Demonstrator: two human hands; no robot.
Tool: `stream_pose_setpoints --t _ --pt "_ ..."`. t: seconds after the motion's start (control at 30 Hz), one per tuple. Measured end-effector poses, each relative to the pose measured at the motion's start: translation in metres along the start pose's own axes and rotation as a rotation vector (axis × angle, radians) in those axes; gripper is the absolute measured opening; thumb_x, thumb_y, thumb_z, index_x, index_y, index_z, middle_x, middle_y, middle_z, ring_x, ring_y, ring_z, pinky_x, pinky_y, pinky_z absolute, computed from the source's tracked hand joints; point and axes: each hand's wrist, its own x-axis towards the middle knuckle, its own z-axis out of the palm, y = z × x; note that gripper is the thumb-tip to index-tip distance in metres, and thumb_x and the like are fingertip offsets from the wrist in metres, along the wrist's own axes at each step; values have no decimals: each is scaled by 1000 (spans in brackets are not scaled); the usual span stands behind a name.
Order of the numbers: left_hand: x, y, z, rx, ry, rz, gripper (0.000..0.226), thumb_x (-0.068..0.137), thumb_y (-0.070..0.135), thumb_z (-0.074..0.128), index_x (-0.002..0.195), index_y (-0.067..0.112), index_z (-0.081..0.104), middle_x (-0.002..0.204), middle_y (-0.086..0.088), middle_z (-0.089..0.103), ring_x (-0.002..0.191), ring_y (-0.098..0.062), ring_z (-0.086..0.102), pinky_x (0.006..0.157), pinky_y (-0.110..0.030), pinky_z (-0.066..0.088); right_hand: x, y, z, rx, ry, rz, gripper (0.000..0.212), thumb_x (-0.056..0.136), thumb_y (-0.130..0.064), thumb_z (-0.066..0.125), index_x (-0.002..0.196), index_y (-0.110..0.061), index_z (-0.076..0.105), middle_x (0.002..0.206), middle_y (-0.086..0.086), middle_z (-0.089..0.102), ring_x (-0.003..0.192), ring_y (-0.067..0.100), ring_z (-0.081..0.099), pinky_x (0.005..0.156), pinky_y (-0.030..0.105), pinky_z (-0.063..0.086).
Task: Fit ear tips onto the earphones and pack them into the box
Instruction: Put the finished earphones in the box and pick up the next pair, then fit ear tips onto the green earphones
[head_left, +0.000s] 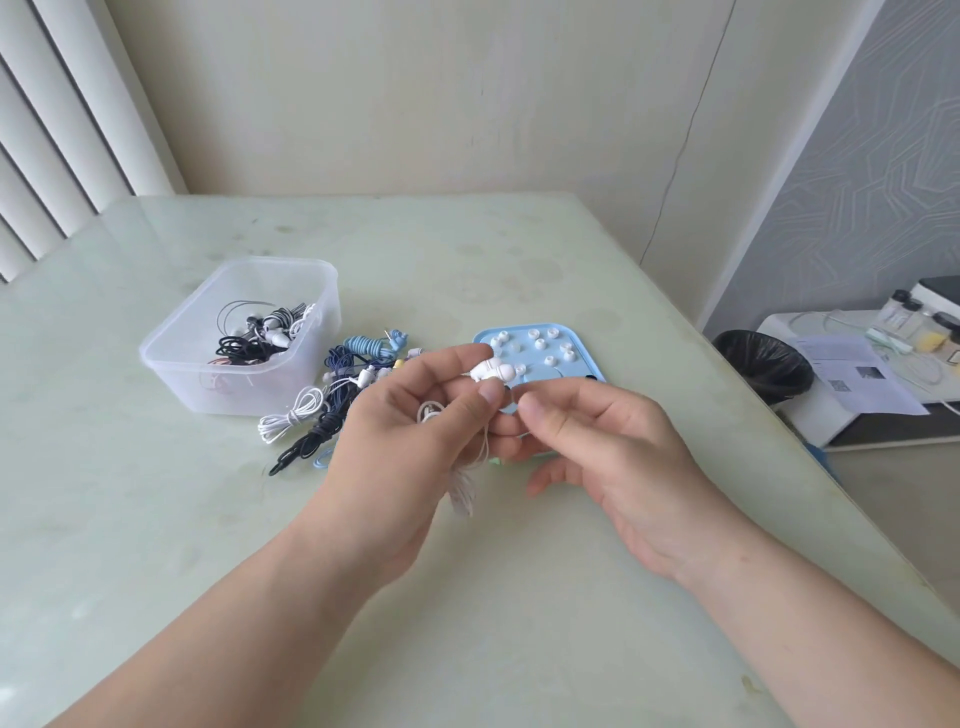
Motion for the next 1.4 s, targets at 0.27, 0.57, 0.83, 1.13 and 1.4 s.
stream_pose_setpoints --t 0.27,0.57,0.83,1.13,1.4 --pt "-6 13 3 -62 53 -2 28 96 11 70 123 10 67 80 -2 64 78 -17 67 72 -27 58 -11 -3 27 0 -147 116 25 88 -6 76 113 -4 72 95 26 74 80 29 70 68 38 57" --pt "-4 10 -1 417 24 183 21 94 9 74 113 19 71 98 -14 73 90 -32 73 71 -38 64 -6 -14 24 238 174 102 18 89 -8 75 106 -2 75 100 19 76 77 26 67 69 35 58" --pt "6 59 -22 490 119 227 22 93 8 75 113 14 73 88 -13 72 75 -18 75 65 -26 61 21 -41 60 125 155 122 23 95 -30 71 103 -9 73 84 5 77 67 19 67 54 30 50" --pt "80 119 -128 1113 559 190 20 92 17 63 109 21 73 100 -9 75 84 -31 71 70 -36 60 54 -63 112 39 49 124 10 97 -15 68 104 -8 70 83 10 74 64 22 66 54 31 50" --pt "102 114 -129 1622 405 15 7 91 12 64 97 11 68 112 -14 68 85 -28 53 74 -33 48 56 -57 109 -20 48 130 7 97 -14 68 102 -9 69 82 11 75 65 22 66 55 32 50"
